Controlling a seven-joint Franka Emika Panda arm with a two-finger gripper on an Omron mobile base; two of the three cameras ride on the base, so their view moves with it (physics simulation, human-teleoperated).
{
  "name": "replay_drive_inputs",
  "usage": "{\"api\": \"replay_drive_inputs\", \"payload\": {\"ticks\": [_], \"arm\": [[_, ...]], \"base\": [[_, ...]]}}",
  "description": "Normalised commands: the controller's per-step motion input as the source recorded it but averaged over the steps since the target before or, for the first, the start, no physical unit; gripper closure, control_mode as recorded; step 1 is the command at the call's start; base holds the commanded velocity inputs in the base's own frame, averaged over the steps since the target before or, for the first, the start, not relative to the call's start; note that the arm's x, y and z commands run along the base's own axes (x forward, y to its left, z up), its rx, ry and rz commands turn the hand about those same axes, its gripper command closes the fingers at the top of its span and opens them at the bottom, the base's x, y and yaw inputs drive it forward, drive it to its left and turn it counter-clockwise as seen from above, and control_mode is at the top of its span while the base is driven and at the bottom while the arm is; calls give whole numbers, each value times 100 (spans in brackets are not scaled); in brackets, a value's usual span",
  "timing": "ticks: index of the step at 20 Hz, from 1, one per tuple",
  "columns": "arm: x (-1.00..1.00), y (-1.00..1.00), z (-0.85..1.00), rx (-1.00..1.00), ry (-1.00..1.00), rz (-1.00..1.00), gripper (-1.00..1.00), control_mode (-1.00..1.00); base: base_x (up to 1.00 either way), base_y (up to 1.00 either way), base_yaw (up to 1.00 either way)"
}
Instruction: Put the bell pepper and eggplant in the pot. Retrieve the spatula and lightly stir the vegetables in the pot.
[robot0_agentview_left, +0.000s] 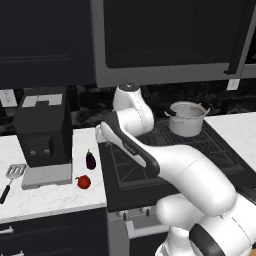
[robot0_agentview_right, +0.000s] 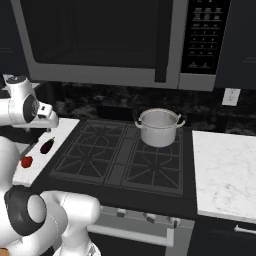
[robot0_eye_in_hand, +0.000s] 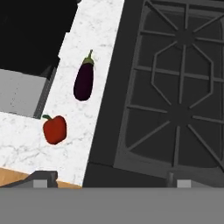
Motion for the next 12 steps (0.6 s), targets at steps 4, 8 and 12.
{"api": "replay_drive_inputs", "payload": {"ticks": [4, 8, 12], "arm": [[43, 36, -69, 0, 0, 0, -100, -100], [45, 29, -60, 0, 0, 0, -100, -100], [45, 19, -57, 0, 0, 0, -100, -100]], "base": [[0, 0, 0], [0, 0, 0], [0, 0, 0]]}}
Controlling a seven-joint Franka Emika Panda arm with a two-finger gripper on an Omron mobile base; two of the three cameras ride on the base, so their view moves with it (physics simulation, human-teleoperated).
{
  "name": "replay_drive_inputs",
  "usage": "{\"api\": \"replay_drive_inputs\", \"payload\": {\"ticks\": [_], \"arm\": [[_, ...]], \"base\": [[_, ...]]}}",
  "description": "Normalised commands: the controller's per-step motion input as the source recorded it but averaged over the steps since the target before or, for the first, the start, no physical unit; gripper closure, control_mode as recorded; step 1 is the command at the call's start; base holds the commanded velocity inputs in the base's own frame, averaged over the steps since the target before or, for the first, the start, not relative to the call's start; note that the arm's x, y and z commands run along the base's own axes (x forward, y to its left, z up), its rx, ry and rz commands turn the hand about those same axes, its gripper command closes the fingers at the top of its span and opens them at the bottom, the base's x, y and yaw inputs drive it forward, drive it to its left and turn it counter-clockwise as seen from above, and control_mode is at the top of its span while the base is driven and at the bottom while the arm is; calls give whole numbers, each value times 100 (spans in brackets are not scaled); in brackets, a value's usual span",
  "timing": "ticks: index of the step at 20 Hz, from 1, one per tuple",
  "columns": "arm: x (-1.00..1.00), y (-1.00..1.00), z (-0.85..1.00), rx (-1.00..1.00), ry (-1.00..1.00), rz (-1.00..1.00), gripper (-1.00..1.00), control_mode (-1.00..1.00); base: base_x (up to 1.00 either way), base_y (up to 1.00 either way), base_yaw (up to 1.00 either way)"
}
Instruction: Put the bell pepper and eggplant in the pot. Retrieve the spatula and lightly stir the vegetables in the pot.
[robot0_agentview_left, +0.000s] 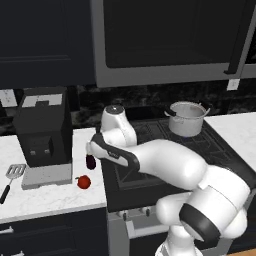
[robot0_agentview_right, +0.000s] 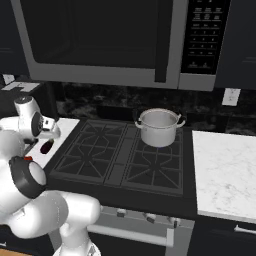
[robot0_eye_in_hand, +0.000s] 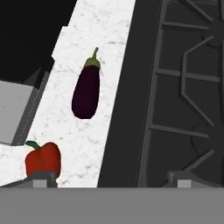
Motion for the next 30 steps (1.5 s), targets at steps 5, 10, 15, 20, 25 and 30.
{"api": "replay_drive_inputs", "payload": {"ticks": [5, 10, 15, 20, 25, 30], "arm": [[45, 22, -44, 0, 0, 1, -100, -100], [51, 29, -25, 0, 0, 6, -100, -100], [54, 29, -22, 0, 0, 5, -100, -100], [51, 24, -30, 0, 1, 3, -100, -100], [27, 20, -38, 0, 2, 2, -100, -100], [4, 7, -38, 0, 3, 0, -100, -100]], "base": [[0, 0, 0], [0, 0, 0], [0, 0, 0], [0, 0, 0], [0, 0, 0], [0, 0, 0]]}}
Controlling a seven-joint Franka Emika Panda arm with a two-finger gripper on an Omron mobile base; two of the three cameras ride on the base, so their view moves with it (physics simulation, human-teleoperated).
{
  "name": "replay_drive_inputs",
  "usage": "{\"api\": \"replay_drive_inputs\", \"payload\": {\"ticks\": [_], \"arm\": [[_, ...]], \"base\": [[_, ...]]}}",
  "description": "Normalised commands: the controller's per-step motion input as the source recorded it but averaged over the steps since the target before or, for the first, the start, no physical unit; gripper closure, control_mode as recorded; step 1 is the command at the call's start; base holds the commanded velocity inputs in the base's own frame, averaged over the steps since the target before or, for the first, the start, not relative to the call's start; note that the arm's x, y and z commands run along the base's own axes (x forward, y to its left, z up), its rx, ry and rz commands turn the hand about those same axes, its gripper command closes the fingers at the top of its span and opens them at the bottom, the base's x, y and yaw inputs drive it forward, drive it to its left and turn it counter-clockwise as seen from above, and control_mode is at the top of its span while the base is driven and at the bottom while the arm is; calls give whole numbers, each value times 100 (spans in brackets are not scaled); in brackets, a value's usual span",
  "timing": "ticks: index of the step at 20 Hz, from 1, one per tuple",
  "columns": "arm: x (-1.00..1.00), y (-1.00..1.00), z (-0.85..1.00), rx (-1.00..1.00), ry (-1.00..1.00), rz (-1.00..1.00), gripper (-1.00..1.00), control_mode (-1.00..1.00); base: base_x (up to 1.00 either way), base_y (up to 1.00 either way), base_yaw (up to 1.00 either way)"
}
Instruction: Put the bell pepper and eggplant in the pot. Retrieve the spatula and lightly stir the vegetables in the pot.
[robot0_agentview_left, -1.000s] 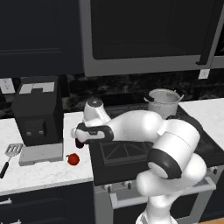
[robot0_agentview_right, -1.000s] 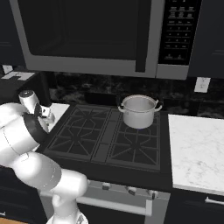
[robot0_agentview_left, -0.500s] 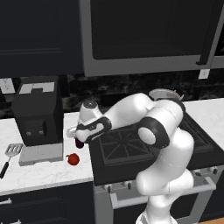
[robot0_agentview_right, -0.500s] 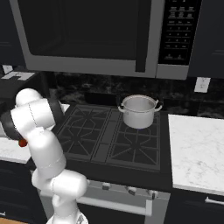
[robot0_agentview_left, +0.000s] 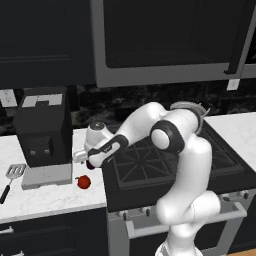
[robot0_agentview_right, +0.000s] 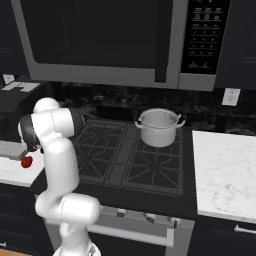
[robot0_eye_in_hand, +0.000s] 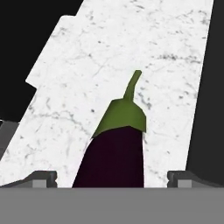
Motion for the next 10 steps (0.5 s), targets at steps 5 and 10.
{"api": "replay_drive_inputs", "payload": {"ticks": [5, 10], "arm": [[2, 2, -34, 0, 5, 0, -100, -100], [0, 0, -16, 0, 2, 0, 100, -100]], "base": [[0, 0, 0], [0, 0, 0]]}}
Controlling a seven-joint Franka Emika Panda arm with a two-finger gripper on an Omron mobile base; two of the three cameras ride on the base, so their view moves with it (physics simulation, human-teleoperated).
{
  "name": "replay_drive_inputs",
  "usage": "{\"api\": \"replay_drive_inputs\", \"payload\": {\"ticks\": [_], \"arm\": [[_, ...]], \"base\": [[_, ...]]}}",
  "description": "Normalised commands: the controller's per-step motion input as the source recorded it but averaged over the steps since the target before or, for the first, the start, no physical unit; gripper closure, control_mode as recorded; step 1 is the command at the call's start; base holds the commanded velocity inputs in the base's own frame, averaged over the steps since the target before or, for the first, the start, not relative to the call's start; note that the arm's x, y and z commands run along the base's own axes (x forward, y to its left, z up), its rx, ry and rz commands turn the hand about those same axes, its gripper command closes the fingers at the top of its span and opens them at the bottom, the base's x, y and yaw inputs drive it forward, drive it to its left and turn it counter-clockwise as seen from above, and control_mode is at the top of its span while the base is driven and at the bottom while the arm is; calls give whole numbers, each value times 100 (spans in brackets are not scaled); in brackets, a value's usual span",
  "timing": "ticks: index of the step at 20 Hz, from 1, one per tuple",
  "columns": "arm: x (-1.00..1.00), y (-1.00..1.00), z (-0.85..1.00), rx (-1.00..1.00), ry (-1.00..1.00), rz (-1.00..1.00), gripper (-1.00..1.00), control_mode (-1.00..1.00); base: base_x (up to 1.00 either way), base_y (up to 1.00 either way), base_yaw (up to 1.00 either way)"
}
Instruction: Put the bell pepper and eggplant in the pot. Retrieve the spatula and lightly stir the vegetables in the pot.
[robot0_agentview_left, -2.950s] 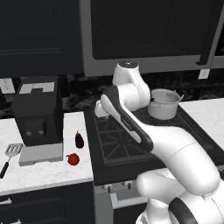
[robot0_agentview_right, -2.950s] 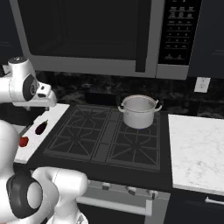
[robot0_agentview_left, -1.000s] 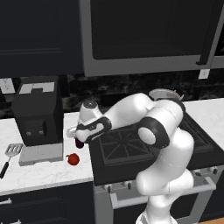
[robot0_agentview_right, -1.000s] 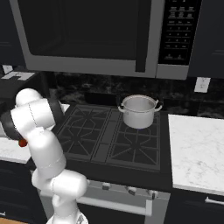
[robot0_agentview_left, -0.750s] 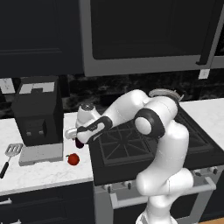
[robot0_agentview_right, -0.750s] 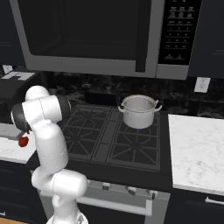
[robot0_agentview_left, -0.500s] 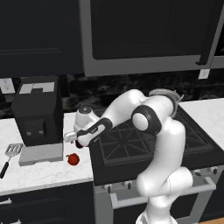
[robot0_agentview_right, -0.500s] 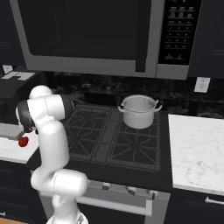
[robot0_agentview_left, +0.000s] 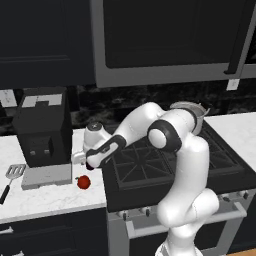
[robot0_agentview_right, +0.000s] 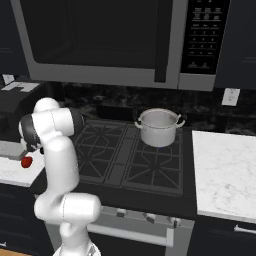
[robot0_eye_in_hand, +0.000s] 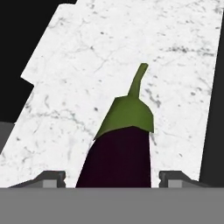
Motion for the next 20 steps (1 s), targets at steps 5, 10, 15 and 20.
{"api": "replay_drive_inputs", "payload": {"ticks": [5, 10, 15, 20], "arm": [[-14, -13, 1, 2, 0, 0, 100, -100], [-44, -49, 37, 8, -4, -1, 100, -100], [-67, -86, 95, 14, -17, 0, 100, -100], [-48, -100, 100, 16, -17, -3, 100, -100]], "base": [[0, 0, 0], [0, 0, 0], [0, 0, 0], [0, 0, 0]]}}
